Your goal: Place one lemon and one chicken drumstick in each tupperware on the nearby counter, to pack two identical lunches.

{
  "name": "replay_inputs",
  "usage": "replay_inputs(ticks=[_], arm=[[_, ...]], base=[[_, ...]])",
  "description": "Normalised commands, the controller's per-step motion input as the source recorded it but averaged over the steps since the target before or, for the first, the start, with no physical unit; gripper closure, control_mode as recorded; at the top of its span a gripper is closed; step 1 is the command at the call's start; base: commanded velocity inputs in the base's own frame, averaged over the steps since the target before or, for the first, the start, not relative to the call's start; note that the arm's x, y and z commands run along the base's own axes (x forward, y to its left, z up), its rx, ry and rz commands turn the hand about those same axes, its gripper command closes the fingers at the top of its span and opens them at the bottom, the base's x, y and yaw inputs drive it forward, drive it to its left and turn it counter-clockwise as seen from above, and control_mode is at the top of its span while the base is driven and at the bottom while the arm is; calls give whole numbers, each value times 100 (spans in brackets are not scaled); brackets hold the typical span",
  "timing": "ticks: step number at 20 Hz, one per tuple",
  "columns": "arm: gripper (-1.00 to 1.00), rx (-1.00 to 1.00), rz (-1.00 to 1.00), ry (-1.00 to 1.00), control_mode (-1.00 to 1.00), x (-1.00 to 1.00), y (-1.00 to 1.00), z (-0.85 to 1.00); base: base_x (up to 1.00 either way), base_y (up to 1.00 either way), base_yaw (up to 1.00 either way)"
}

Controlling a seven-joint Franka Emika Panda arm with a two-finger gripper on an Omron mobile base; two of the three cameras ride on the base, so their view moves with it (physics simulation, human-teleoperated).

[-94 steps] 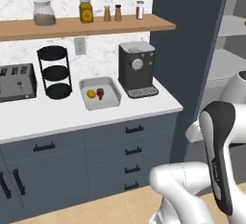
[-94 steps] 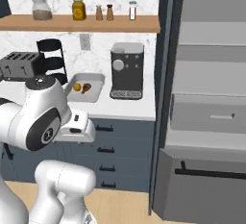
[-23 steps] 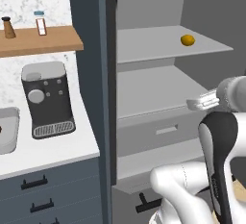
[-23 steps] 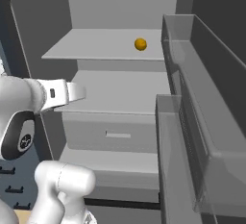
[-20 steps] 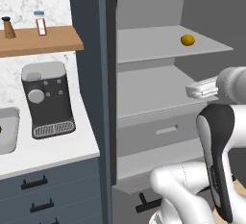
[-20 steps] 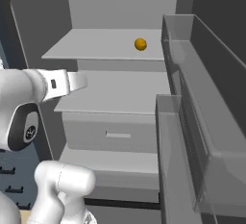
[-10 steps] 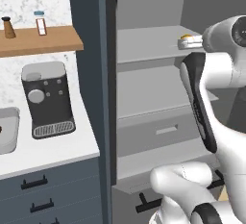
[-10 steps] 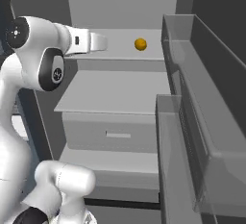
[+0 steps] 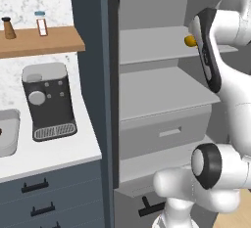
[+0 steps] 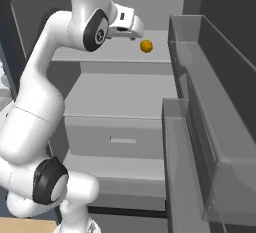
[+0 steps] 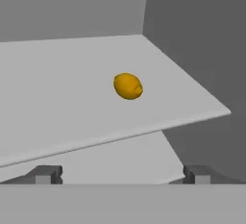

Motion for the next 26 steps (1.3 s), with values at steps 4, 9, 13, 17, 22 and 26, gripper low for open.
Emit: replay_inputs(ticks=[4,9,13,17,22,26], arm=[[-100,1,14,3,-100,60,-12,-60],[-100,0,20,-4,-100,65,-1,-43],[-100,0,17,-9,-100,83,-7,-24],[-100,-2,9,0,-100,86,-16,7],[-100,-9,1,0,-100,36,-3,36],[-100,-8,0,13,-100,34,0,3]], base=[[0,0,0],[0,0,0],[0,0,0],[0,0,0],[0,0,0],[0,0,0]])
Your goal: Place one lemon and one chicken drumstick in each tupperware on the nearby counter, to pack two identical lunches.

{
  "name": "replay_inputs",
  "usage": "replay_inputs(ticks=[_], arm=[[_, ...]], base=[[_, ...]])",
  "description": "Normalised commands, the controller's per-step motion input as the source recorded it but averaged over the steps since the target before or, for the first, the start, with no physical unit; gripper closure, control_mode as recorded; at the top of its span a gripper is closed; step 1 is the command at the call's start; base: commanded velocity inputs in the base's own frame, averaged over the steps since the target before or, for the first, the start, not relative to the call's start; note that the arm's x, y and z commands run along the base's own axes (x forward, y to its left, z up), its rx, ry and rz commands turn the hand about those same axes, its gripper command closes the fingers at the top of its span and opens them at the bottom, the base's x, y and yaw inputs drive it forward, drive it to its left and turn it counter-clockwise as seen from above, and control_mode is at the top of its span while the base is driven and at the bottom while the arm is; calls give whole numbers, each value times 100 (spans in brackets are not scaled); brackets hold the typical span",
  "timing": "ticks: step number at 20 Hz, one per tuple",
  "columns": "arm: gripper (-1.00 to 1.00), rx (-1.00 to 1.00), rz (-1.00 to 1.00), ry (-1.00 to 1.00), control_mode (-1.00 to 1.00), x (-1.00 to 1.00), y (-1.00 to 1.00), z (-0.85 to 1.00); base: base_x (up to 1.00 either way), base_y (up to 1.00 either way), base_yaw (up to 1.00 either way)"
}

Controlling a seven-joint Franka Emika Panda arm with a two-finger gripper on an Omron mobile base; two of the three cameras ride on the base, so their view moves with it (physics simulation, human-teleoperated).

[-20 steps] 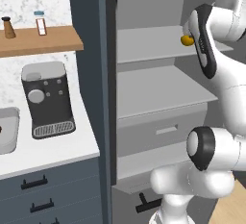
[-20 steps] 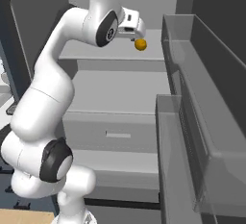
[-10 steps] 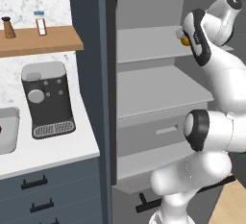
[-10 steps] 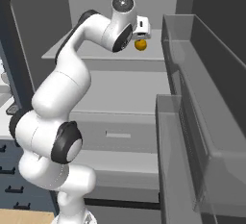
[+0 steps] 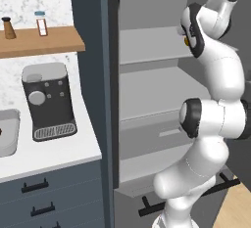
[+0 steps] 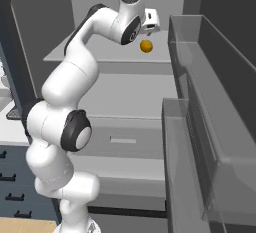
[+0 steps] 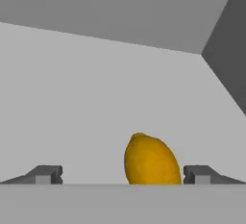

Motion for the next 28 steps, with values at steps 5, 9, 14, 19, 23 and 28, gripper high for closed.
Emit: replay_inputs(ticks=[5,9,14,19,23,28], arm=[[-100,-3,0,14,-100,4,0,-49],[-100,-7,0,-1,-100,0,0,-26],[-100,-7,0,1,-100,10,-6,0],[-100,0,0,13,-100,21,-32,4],[-100,6,0,7,-100,8,-33,15],[-100,2,0,0,-100,1,-8,-3]], base=[[0,0,0],[0,0,0],[0,0,0],[0,0,0],[0,0,0],[0,0,0]])
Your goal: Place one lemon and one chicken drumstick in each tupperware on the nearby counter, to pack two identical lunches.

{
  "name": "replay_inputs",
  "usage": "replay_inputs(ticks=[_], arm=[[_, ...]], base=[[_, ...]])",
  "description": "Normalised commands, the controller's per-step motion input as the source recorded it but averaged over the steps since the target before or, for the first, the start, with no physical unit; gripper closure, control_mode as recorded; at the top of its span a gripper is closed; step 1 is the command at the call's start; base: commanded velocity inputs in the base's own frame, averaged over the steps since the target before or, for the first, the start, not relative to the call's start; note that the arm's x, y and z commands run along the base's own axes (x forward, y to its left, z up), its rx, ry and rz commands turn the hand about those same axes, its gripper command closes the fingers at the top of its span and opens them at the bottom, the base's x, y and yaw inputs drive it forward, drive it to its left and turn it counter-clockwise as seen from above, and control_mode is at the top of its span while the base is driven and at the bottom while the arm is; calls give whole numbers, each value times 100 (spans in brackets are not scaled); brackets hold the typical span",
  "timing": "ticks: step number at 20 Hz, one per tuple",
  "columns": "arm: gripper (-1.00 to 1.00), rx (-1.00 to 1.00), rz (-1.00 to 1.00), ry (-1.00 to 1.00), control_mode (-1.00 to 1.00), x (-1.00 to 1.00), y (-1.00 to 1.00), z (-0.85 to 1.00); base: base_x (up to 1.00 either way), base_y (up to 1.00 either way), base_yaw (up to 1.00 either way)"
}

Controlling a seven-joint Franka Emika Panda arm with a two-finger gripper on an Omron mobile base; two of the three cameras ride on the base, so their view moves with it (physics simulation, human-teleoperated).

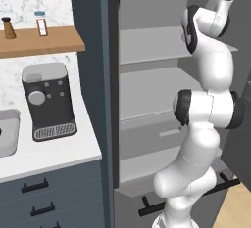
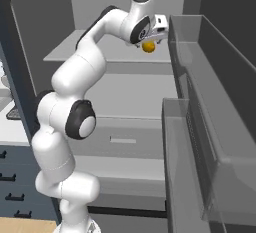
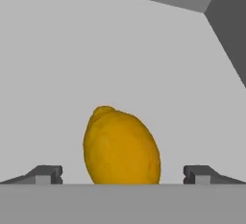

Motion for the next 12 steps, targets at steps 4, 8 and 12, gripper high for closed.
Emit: replay_inputs(ticks=[4,8,12], arm=[[-100,0,1,-3,-100,0,4,-54],[-100,0,4,-9,-100,8,14,-44],[-100,0,4,-14,-100,16,9,-7]], base=[[0,0,0],[0,0,0],[0,0,0]])
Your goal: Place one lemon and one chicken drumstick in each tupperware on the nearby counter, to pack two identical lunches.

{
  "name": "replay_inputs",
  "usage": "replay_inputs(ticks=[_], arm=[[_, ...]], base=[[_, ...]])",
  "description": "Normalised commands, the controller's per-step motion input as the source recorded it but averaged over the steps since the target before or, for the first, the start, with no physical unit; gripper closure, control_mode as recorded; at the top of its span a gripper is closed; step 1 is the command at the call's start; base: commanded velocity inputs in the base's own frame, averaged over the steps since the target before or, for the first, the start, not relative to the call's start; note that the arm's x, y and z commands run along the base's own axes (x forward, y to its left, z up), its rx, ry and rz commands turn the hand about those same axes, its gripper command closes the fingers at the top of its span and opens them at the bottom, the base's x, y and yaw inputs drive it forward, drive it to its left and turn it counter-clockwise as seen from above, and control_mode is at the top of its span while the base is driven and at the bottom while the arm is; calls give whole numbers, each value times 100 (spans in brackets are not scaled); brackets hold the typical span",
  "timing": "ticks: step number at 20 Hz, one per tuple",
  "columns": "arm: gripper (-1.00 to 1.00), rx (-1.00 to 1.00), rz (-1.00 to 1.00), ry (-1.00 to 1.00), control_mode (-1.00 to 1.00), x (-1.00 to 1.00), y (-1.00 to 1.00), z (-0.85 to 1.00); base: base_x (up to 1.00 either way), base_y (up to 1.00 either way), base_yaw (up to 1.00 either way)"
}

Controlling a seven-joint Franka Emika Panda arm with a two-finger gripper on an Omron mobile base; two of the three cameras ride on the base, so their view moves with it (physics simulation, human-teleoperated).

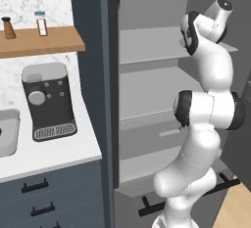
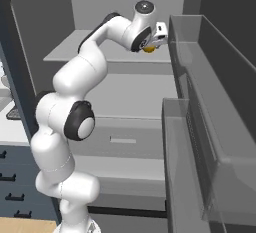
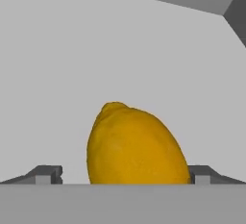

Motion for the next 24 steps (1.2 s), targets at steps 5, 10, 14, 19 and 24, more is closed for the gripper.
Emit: replay_inputs(ticks=[5,10,14,19,24], arm=[[-100,0,2,-7,-100,7,4,0],[-100,0,0,-1,-100,1,1,0],[100,0,0,0,-100,0,1,0],[100,0,0,0,-100,0,0,0],[100,0,0,0,-100,-1,1,0]], base=[[0,0,0],[0,0,0],[0,0,0],[0,0,0],[0,0,0]])
